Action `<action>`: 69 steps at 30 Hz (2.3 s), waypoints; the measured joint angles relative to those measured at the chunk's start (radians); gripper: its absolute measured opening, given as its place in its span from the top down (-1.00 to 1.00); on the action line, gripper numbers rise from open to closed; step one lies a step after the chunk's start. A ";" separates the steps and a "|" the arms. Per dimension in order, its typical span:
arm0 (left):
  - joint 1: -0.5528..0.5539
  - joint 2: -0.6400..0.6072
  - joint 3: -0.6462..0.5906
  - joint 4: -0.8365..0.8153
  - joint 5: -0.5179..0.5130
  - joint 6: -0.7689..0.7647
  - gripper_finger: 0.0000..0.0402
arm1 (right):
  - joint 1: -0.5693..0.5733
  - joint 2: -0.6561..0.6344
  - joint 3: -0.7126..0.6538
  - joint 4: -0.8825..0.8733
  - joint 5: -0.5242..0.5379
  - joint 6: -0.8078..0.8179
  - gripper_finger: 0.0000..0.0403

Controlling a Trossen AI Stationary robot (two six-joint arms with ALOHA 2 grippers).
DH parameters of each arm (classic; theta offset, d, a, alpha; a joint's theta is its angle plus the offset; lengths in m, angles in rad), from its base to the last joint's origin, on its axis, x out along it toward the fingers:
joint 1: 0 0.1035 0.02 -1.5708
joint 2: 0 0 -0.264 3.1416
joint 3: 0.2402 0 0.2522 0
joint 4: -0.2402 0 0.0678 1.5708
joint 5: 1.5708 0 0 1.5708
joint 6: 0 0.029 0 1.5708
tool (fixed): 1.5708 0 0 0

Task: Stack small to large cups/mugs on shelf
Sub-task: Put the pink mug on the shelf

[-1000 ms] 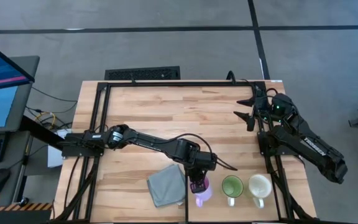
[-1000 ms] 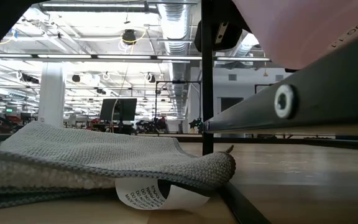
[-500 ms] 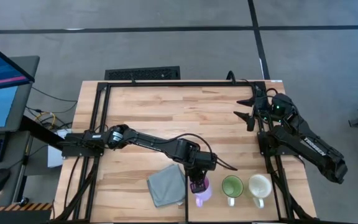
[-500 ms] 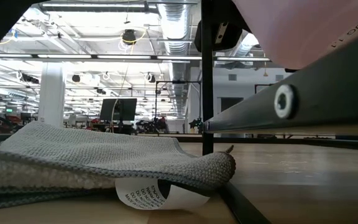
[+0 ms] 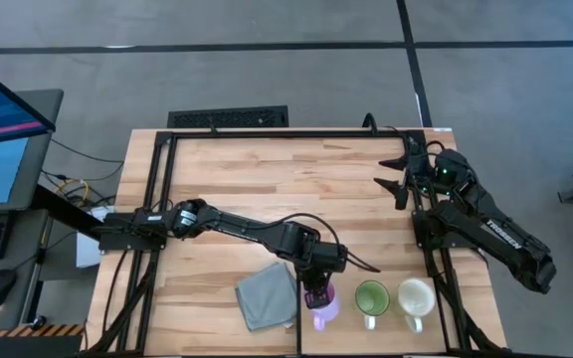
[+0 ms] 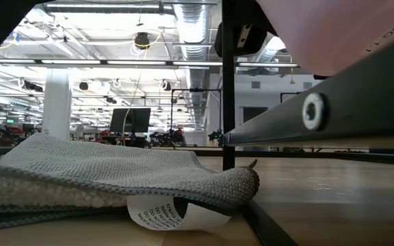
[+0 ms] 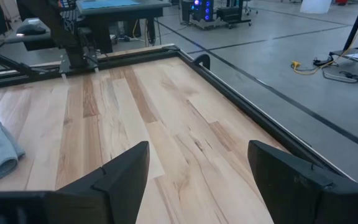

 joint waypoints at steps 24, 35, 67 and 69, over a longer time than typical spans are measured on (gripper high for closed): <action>0.011 -0.045 -0.003 0.056 -0.026 0.033 1.00 | 0.000 0.000 0.000 0.000 0.000 0.002 -0.47; 0.069 -0.072 0.000 0.042 -0.063 0.077 1.00 | 0.000 0.000 0.000 0.000 0.000 0.002 -0.47; 0.268 0.006 -0.005 -0.269 -0.261 0.146 1.00 | 0.001 0.000 0.000 -0.001 0.000 0.002 -0.47; 0.268 0.015 -0.004 -0.246 -0.264 0.147 1.00 | 0.001 0.000 0.000 -0.001 0.000 0.001 -0.47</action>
